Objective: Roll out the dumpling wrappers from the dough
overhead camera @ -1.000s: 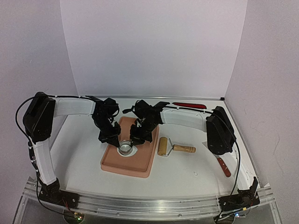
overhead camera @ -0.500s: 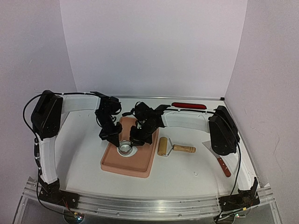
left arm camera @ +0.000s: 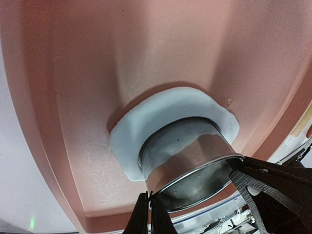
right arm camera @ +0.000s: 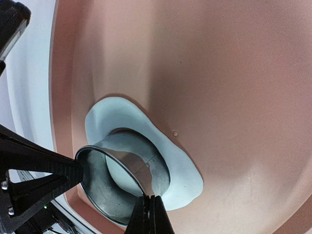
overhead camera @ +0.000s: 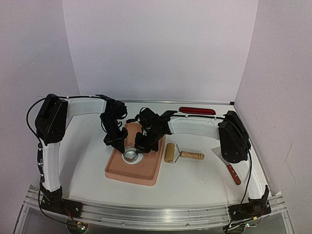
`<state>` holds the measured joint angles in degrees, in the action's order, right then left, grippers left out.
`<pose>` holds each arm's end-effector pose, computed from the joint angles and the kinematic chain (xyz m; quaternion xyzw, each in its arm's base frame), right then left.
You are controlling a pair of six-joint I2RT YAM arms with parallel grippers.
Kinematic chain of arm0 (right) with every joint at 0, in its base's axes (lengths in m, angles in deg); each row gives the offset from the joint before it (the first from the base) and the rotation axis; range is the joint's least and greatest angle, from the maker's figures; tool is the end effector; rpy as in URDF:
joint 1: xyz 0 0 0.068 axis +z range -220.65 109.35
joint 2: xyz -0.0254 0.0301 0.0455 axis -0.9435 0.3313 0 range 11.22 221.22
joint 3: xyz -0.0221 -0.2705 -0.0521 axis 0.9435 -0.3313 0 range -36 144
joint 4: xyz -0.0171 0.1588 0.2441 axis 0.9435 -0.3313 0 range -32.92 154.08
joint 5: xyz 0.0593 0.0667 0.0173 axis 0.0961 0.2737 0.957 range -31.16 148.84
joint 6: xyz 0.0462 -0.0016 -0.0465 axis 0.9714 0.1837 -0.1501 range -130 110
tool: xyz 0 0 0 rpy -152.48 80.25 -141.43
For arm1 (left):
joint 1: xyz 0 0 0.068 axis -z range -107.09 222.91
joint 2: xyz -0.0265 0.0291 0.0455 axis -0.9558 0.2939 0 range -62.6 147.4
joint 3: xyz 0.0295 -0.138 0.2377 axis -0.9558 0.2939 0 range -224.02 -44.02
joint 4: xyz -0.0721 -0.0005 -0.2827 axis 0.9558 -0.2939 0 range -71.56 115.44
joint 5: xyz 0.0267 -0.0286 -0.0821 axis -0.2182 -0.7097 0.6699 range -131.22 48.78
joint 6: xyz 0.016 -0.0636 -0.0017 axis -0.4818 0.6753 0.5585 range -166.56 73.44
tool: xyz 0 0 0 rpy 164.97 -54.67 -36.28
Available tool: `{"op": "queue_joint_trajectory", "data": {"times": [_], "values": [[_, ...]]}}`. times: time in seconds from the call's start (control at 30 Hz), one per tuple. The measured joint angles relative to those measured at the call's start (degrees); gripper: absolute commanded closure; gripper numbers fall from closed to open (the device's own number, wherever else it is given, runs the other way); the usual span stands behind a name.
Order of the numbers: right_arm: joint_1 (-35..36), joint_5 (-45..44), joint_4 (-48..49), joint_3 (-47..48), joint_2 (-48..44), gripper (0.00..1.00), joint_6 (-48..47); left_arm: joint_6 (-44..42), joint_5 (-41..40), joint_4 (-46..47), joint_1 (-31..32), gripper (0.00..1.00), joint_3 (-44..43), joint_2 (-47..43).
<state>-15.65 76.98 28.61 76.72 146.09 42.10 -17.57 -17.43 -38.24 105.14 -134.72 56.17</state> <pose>0.3045 0.4630 0.1504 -0.0679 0.9469 0.3114 0.0417 0.3425 -0.2405 0.1497 -0.0246 -0.9781 0.1698 0.1178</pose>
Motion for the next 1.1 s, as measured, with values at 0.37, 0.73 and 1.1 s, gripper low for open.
{"op": "queue_joint_trajectory", "data": {"times": [0.37,0.73,1.1], "values": [[-0.94,1.21,-3.36,3.51,1.57,1.00,-3.02,3.85,-0.15,6.02,1.01,1.00,5.72,-3.74],[-1.67,3.25,-5.00,4.96,2.54,1.00,-5.61,6.97,-1.97,7.73,2.03,1.00,7.09,-5.01],[-1.88,4.31,-4.74,4.79,2.25,0.89,-6.81,6.48,-3.82,4.67,2.77,1.00,4.26,-3.50]]}}
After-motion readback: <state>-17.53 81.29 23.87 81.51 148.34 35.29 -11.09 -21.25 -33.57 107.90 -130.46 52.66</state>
